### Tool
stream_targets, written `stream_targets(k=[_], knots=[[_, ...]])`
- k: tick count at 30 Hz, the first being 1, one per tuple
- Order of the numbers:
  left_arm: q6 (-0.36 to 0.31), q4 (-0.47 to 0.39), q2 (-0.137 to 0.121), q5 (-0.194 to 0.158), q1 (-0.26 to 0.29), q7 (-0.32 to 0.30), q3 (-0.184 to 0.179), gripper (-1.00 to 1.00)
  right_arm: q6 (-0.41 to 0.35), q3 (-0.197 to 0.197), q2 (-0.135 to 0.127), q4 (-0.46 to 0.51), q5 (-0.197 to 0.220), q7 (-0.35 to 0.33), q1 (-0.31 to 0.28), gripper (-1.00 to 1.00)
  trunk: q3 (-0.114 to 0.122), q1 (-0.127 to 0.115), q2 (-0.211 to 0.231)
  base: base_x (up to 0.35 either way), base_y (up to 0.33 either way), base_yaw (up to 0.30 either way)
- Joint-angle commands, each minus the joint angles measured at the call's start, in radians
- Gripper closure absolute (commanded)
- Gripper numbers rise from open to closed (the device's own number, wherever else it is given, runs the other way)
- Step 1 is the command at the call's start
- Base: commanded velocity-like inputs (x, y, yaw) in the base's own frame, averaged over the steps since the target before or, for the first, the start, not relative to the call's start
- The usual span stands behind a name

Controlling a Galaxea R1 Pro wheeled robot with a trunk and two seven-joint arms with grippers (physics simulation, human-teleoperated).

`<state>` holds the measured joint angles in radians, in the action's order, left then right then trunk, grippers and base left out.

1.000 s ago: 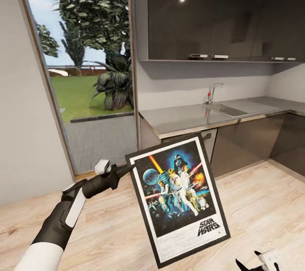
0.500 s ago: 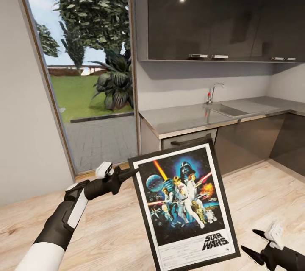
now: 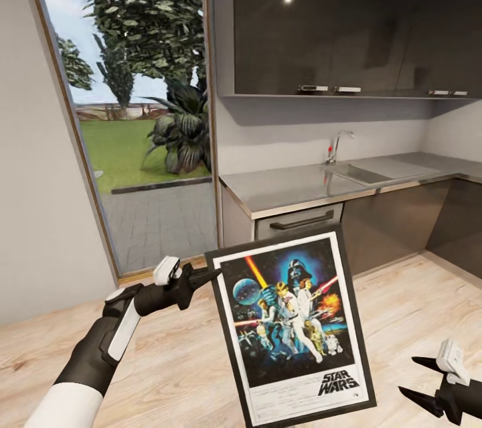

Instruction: Pick up the poster from the kitchen countertop and hang it on one of the wall nails in the kitchen.

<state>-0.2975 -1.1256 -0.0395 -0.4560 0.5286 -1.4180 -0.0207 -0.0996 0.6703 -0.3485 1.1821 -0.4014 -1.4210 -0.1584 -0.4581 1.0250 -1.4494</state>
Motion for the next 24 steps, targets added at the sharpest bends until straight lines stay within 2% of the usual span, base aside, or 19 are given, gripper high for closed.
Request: stream_targets(k=[1, 3, 6, 7, 9, 10, 13, 16, 17, 20, 24], knots=[[-0.007, -0.007, -0.001, 0.006, 0.001, 0.0, -0.003, 1.0, -0.011, 0.001, 0.0, 0.0, -0.004, -0.006, -0.001, -1.0, -0.001, 0.0, -0.001, 0.0, 0.0, 0.0], [-0.006, -0.023, -0.001, 0.03, 0.001, 0.002, -0.003, 1.0, -0.01, -0.001, 0.001, 0.0, -0.004, -0.007, -0.001, -1.0, -0.001, 0.0, -0.001, 0.0, 0.0, 0.0], [-0.005, -0.036, 0.0, 0.077, 0.001, 0.004, -0.004, 1.0, -0.009, -0.034, 0.001, -0.002, -0.004, -0.007, -0.001, -1.0, -0.001, 0.0, -0.001, 0.0, 0.0, 0.0], [-0.005, -0.041, 0.0, 0.102, 0.001, 0.004, -0.004, 1.0, -0.009, -0.065, 0.001, -0.003, -0.004, -0.006, -0.001, -1.0, -0.001, 0.0, -0.001, 0.0, 0.0, 0.0], [-0.004, -0.044, 0.001, 0.126, 0.001, 0.005, -0.005, 1.0, -0.009, -0.099, 0.002, -0.004, -0.004, -0.006, -0.001, -1.0, -0.001, 0.0, -0.001, 0.0, 0.0, 0.0], [-0.002, -0.046, 0.001, 0.147, 0.001, 0.005, -0.005, 1.0, -0.01, -0.129, 0.004, -0.005, -0.005, -0.005, -0.001, -1.0, -0.001, 0.0, -0.001, 0.0, 0.0, 0.0], [0.026, -0.044, 0.002, 0.178, 0.001, 0.002, -0.005, 1.0, -0.011, -0.178, 0.006, -0.006, -0.005, -0.004, -0.001, -1.0, -0.001, 0.0, -0.001, 0.0, 0.0, 0.0], [0.047, -0.042, 0.002, 0.187, 0.001, 0.0, -0.006, 1.0, -0.013, -0.206, 0.008, -0.008, -0.004, -0.004, -0.002, -1.0, -0.001, 0.0, -0.001, 0.0, 0.0, 0.0], [0.055, -0.046, 0.003, 0.19, 0.001, -0.001, -0.007, 1.0, -0.013, -0.26, 0.01, -0.009, -0.004, -0.003, -0.002, -1.0, -0.001, 0.0, -0.001, 0.0, 0.0, 0.0], [0.055, -0.06, 0.006, 0.191, 0.001, -0.002, -0.007, 1.0, -0.012, -0.331, 0.01, -0.027, -0.004, -0.002, -0.003, -1.0, -0.001, 0.0, -0.001, 0.0, 0.0, 0.0], [0.049, -0.11, 0.008, 0.19, 0.001, -0.007, -0.007, 1.0, -0.011, -0.361, 0.008, -0.038, -0.004, -0.002, -0.003, -1.0, -0.001, 0.0, -0.001, 0.0, 0.0, 0.0]])
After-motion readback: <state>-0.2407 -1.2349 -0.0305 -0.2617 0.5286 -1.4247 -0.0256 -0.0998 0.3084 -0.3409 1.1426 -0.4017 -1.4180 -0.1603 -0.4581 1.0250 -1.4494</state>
